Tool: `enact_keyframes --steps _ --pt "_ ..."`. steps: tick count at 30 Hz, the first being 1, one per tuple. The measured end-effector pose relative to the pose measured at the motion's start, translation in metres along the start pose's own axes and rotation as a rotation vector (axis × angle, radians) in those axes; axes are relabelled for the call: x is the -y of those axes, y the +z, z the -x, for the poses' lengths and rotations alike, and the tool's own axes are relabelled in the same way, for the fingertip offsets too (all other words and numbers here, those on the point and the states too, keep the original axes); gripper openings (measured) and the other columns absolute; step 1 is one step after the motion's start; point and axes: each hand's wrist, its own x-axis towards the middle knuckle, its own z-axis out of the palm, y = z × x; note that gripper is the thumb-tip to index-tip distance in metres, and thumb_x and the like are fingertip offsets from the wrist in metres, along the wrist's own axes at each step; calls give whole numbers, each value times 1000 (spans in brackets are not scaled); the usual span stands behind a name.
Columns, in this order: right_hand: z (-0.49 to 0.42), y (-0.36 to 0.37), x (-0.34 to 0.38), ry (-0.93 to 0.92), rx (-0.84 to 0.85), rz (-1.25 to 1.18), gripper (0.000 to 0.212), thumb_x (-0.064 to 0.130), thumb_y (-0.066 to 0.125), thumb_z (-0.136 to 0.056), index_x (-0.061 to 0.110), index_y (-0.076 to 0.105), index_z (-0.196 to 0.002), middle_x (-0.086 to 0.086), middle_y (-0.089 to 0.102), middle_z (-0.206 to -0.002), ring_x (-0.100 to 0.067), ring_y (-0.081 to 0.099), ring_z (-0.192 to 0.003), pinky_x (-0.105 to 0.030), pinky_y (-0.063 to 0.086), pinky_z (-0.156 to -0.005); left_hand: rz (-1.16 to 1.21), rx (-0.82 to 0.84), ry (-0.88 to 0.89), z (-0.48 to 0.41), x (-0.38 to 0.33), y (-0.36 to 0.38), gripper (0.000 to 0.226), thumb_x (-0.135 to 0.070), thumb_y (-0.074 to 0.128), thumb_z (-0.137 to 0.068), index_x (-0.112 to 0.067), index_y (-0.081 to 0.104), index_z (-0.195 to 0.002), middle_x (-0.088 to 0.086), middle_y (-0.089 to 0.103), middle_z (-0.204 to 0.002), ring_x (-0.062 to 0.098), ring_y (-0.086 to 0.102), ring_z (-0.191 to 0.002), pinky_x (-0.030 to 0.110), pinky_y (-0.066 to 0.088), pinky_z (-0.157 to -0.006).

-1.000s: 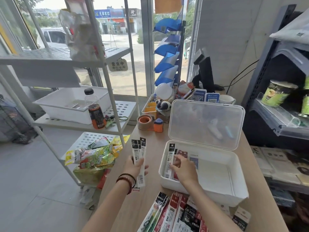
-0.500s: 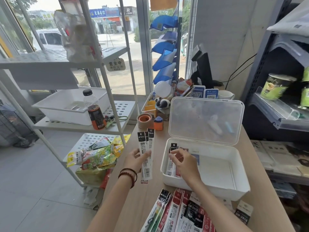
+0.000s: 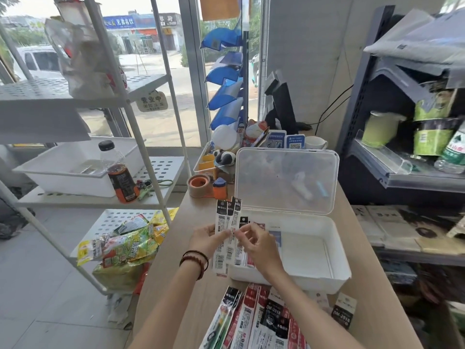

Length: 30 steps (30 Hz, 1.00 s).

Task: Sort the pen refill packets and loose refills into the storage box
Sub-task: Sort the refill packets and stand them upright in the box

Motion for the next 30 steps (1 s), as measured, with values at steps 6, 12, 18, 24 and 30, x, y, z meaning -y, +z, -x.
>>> enact_keyframes --steps 6,12,18,24,30 --pt "-1 -1 -3 105 -101 -58 21 42 53 -96 22 58 -93 2 68 -80 -14 67 -71 -34 58 -68 3 -14 -2 -4 2 3 13 -15 69 -83 -18 72 -95 0 74 -82 17 71 -75 32 57 -70" --pt "-11 -10 -18 321 -354 -173 15 33 55 -97 18 55 -100 -1 66 -96 -16 65 -85 -34 55 -78 83 -95 -58 -3 15 -15 10 -16 70 -82 -18 70 -92 4 75 -81 22 73 -77 40 58 -73" --pt "-13 -9 -23 358 -231 -63 13 31 62 -93 21 57 -100 2 67 -90 -10 64 -77 -25 53 -70 82 -134 -103 4 28 -20 13 -20 68 -84 -16 70 -97 5 74 -85 21 72 -77 33 57 -64" --pt "-13 0 -24 322 -42 257 26 44 65 -87 32 52 -106 14 68 -84 -8 64 -83 -32 53 -74 116 -115 -150 10 28 -20 12 -25 69 -84 -16 68 -91 4 69 -80 18 65 -70 28 54 -55" --pt "-13 2 -20 335 66 328 30 39 71 -85 29 58 -111 13 69 -95 -6 66 -85 -30 56 -76 129 -120 -158 8 29 -26 10 -26 68 -85 -18 65 -90 4 69 -78 19 66 -68 30 55 -55"
